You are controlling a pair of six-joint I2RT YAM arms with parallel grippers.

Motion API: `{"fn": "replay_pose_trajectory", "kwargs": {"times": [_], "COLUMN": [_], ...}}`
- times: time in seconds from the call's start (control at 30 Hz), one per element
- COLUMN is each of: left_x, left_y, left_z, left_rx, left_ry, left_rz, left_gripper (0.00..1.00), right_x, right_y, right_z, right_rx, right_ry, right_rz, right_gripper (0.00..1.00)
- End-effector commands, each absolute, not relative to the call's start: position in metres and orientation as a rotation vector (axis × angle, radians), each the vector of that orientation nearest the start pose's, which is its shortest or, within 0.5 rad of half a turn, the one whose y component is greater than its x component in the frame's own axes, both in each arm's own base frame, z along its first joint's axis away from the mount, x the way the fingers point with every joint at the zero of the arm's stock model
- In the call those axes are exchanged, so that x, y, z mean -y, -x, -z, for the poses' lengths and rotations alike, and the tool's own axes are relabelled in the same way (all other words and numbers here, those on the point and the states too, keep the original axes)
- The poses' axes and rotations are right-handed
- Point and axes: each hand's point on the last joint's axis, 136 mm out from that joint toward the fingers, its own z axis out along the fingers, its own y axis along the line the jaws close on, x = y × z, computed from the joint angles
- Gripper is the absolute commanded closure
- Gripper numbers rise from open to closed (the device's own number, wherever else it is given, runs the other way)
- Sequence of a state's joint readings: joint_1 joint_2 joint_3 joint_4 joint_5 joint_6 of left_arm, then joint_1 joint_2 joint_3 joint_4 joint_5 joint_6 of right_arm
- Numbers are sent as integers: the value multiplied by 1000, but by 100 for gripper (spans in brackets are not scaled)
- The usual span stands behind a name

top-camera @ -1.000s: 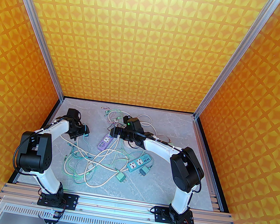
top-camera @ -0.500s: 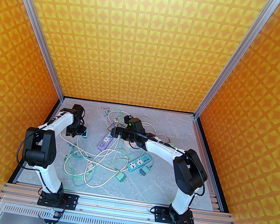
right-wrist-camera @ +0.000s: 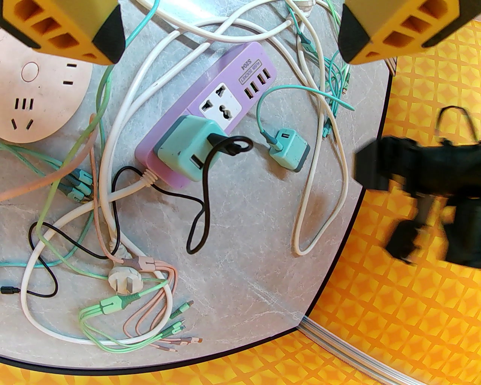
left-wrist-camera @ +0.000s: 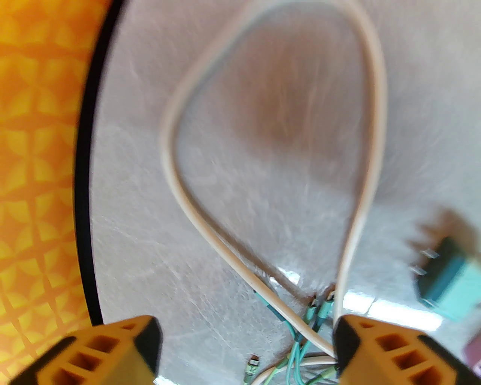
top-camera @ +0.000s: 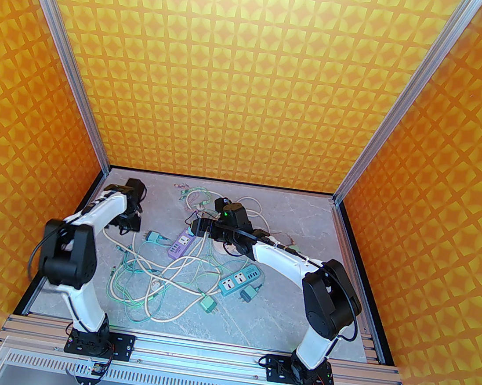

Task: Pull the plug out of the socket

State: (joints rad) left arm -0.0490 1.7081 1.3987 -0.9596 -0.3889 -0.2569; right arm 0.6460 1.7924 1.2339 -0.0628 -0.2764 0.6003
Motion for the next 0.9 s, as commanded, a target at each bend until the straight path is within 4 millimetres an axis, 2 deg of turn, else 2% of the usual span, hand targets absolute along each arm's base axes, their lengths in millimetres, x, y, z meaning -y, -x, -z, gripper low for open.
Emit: {"fn": "replay_pose_trajectory", "kwargs": {"times": [0.0, 0.2, 0.33, 0.57, 0.87], "left_x": [-17, 42, 84, 141, 211], "left_y": [-399, -407, -407, -402, -397], "left_z": [-193, -227, -240, -222, -166], "left_rx": [-2479, -2277, -2127, -2070, -2177], "left_ry": [397, 325, 161, -71, -369], "left_rz": [-162, 327, 493, 546, 540], "left_gripper": [1, 1, 1, 3, 24], "right_x": [-342, -329, -310, -282, -235], "right_y": [-380, -379, -378, -373, -367], "right_z": [-156, -155, -156, -160, -172], "right_rx": [-2316, -2316, -2318, -2323, -2296], "right_ry": [226, 200, 159, 122, 43], "right_rz": [-939, -876, -826, -745, -656], "right_gripper": [2, 2, 2, 1, 2]}}
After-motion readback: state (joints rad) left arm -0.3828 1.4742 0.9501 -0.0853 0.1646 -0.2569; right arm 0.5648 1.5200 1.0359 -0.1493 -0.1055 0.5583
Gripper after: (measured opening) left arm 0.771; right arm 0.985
